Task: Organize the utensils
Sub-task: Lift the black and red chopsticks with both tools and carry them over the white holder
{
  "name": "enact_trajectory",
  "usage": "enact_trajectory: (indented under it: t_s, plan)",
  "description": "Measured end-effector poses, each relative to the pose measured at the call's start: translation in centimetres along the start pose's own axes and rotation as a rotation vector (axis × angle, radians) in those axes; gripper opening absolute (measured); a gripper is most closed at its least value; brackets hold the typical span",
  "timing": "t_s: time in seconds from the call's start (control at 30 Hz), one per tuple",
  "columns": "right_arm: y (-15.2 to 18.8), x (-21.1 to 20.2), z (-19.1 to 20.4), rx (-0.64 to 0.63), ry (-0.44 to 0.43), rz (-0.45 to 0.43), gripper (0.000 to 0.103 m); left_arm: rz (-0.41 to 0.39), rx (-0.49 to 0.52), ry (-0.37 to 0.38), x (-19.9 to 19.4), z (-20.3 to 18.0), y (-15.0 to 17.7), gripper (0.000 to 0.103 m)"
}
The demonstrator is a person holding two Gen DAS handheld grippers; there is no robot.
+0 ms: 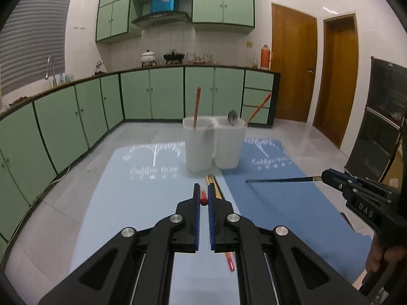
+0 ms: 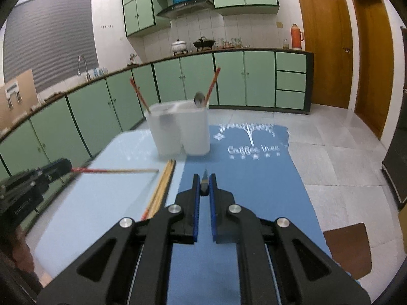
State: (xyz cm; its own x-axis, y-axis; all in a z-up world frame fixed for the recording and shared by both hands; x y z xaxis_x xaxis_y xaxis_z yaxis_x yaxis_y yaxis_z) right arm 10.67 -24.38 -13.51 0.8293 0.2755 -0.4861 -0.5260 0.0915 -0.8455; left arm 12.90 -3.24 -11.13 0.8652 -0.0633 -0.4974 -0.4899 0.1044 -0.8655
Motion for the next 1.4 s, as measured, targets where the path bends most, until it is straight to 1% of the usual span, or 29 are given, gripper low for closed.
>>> enact_trajectory:
  t_s: [0.1,0.23,0.33,0.5,0.63,0.77,1.03,1.23,1.4]
  plan:
    - [-2.2,-0.2,0.0,-0.009,-0.023,-0.024,0.006,-0.028,0.003,0.007,-0.3,0.0,-1.6,0.006]
    - [-4.8,-0.2,0.0,-0.01,-0.06,-0.032,0.006,-0.055,0.005,0.016,-0.4,0.1,-3.4,0.006]
    - [-6.9,0.4,0.1,-0.025,-0.08,-0.009,0.006,-0.075,0.008,0.018,-0.2,0.2,-4.7,0.005]
    - [-8.8,1.6,0.4,-0.022,-0.137,0.039,0.006,-0.09,0.014,0.027,0.2,0.3,-6.1,0.005]
    - [-10.2,1.6,0.9,-0.045,-0.144,0.044,0.006,-0.092,0.007,0.037,0.5,0.6,-6.9,0.005]
    - [-11.7,1.2,1.2,-0.049,-0.177,0.033,0.006,-0.115,0.005,0.047,-0.1,0.8,-7.8,0.005]
    - [-16.0,0.1,2.0,-0.089,-0.203,-0.013,0.006,-0.193,0.021,0.079,-1.5,0.1,-11.5,0.005]
    - [-19.4,0.0,2.5,-0.122,-0.203,-0.05,0.006,-0.278,0.054,0.102,-2.2,-1.4,-15.6,0.005]
    - [-22.2,0.5,2.5,-0.142,-0.196,-0.077,0.006,-0.33,0.05,0.109,-1.7,-2.1,-19.3,0.005]
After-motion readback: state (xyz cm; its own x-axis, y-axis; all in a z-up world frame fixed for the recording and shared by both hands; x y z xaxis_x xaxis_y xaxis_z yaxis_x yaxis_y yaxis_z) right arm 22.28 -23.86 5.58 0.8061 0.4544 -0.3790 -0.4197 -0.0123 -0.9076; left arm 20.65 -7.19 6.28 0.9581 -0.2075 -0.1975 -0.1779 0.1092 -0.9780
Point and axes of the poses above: each gripper's, at about its wrist camera, not at the fingertips, and x roughly the way its jaws point, z to its left, y to its underside, the point moved 6 cm from there along x, roughly the way its jaws point, and after that the axes turned 9 degrees about -y, right-handed, at the moved point
